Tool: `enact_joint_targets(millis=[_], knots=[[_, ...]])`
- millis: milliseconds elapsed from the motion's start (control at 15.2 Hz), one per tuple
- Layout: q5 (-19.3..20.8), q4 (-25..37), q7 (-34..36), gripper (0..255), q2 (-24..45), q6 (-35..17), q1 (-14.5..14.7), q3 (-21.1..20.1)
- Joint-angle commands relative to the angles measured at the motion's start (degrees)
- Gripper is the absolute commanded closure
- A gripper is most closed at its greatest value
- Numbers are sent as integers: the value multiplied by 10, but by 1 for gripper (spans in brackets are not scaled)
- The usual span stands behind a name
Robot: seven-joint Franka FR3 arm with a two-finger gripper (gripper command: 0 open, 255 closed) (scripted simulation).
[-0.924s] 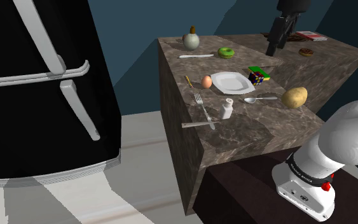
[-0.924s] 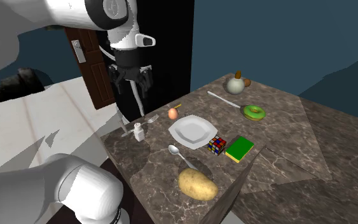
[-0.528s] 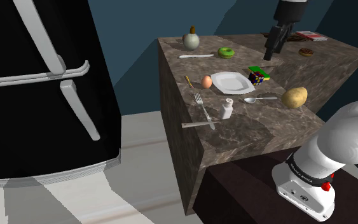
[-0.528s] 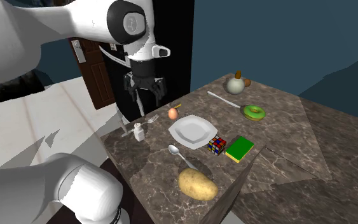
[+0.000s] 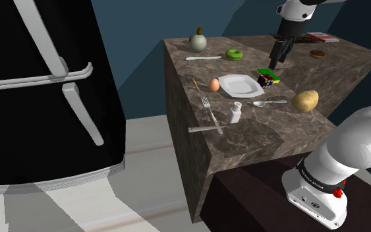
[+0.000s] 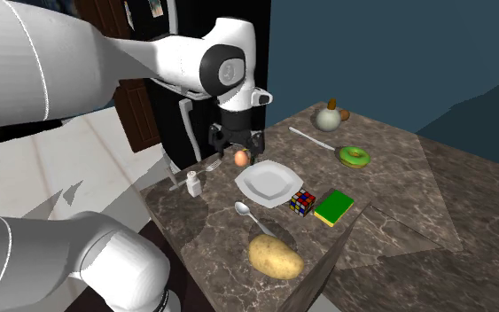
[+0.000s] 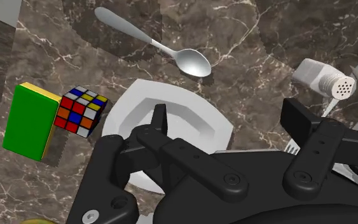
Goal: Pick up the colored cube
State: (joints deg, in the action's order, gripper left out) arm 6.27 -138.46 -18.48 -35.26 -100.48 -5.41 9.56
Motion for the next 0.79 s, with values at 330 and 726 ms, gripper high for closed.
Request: enact_joint_targets(millis=[330, 726], knots=[[22, -5, -60, 0, 94, -111, -21, 65], [11, 25, -122, 0, 204, -198, -30, 121]])
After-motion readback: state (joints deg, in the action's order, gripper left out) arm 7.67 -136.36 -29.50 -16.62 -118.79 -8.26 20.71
